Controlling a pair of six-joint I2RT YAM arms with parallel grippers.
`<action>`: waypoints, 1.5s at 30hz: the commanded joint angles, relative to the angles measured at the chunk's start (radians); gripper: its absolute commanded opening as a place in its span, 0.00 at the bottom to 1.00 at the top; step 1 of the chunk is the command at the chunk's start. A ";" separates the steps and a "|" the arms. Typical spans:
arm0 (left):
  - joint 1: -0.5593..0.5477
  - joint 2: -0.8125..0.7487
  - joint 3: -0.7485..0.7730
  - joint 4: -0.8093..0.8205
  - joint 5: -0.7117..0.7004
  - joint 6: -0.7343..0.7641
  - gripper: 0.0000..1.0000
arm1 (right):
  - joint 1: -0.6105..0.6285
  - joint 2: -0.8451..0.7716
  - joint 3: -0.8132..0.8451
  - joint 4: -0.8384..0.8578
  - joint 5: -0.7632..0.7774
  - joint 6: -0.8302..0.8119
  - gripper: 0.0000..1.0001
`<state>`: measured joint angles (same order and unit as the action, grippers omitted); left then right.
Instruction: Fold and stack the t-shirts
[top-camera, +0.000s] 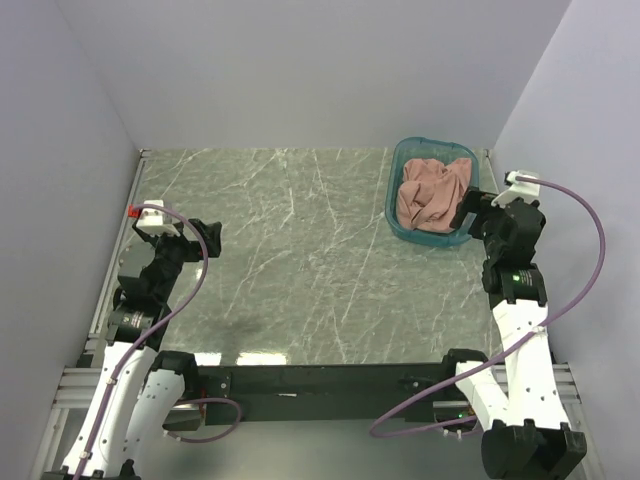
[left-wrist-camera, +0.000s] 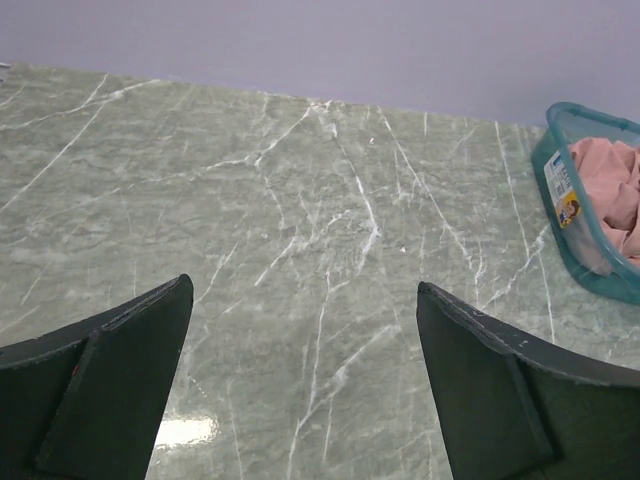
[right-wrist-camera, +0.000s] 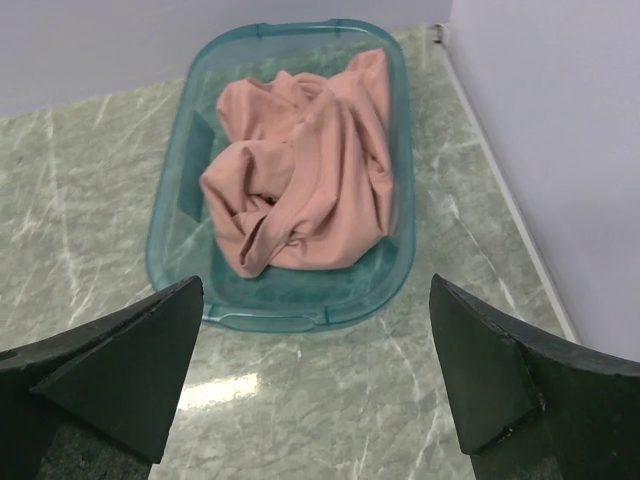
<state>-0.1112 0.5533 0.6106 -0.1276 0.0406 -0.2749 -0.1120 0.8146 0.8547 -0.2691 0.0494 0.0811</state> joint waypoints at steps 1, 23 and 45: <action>-0.002 -0.013 0.009 0.048 0.030 0.011 0.99 | 0.000 0.015 0.090 -0.007 -0.132 -0.068 1.00; -0.002 -0.009 0.000 0.069 0.079 0.023 0.99 | -0.029 1.023 0.802 -0.317 -0.199 -0.212 0.95; -0.002 0.022 0.002 0.068 0.081 0.037 0.99 | 0.038 1.122 0.905 -0.274 -0.243 -0.262 0.00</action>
<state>-0.1112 0.5865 0.6102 -0.1089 0.1081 -0.2520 -0.1253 2.1536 1.8442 -0.5953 -0.1215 -0.1280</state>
